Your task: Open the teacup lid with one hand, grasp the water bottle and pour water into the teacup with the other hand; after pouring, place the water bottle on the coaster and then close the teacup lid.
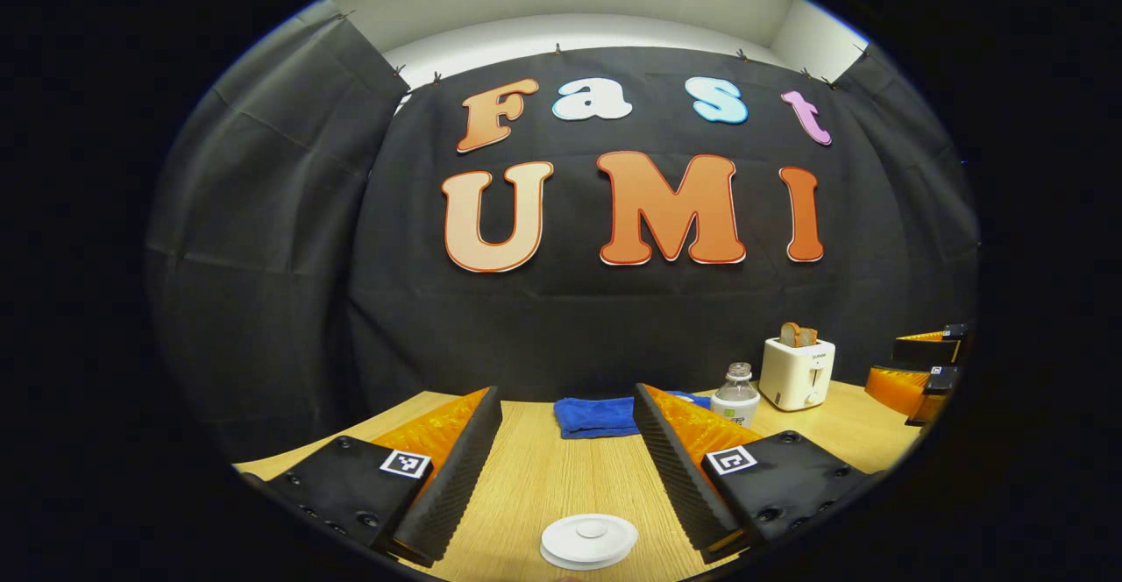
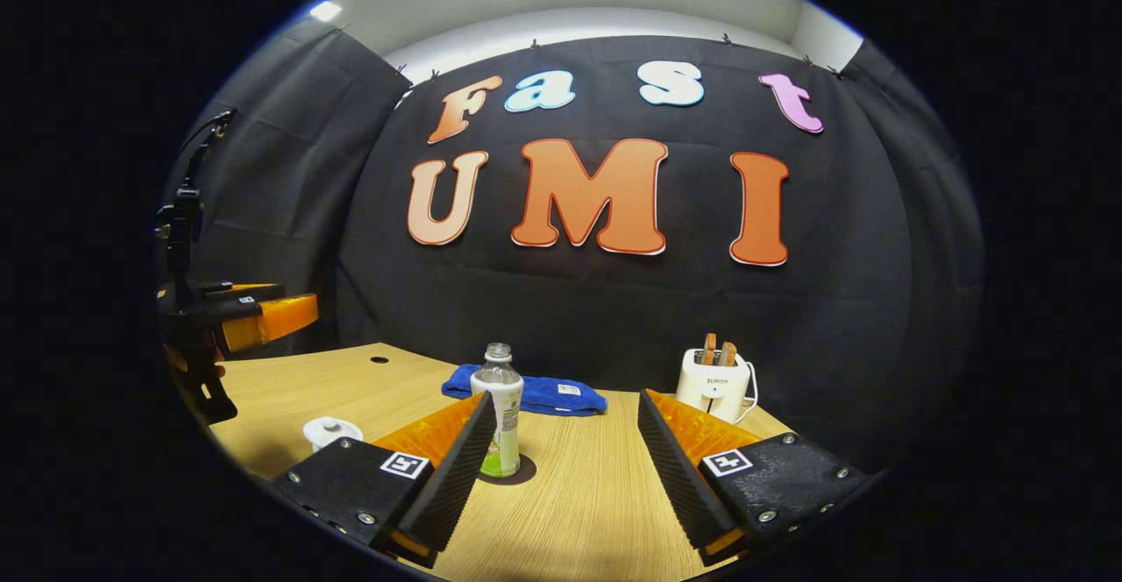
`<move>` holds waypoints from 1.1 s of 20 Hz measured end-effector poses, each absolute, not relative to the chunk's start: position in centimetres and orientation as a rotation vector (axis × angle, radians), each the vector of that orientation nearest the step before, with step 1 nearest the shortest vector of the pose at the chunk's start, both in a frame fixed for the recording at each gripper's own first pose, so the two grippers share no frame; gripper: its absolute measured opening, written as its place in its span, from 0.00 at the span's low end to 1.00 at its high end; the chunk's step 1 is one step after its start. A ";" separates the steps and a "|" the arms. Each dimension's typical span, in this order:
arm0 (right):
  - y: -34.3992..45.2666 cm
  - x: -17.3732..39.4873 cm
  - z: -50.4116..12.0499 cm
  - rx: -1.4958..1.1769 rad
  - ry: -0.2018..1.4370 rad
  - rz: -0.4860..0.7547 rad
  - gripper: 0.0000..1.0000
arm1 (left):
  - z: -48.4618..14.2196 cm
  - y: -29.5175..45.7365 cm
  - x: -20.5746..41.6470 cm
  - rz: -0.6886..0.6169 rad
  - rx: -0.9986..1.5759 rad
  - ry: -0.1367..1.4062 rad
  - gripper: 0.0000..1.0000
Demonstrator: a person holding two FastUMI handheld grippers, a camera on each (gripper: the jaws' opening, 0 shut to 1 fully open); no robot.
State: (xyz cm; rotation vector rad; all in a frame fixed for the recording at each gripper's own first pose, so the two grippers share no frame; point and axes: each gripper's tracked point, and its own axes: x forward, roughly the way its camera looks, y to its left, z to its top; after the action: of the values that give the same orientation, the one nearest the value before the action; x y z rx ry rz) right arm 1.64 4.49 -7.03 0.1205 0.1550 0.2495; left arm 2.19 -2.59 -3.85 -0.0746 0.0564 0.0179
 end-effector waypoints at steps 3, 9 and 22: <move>4.7 1.6 -7.2 0.119 0.161 0.258 0.98 | -4.1 -2.8 2.2 0.005 -0.075 0.063 0.98; 5.0 1.5 -7.3 0.114 0.165 0.264 0.98 | -4.2 -2.6 2.1 0.009 -0.073 0.065 0.98; 5.5 1.1 -7.2 0.114 0.166 0.288 0.98 | -3.7 -2.5 1.5 0.010 -0.075 0.052 0.98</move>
State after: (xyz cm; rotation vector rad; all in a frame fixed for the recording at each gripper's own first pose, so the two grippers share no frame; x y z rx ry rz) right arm 1.13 5.47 -7.24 0.1140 0.1655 0.2877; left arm 1.51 -2.54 -3.72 -0.0753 0.0519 0.0097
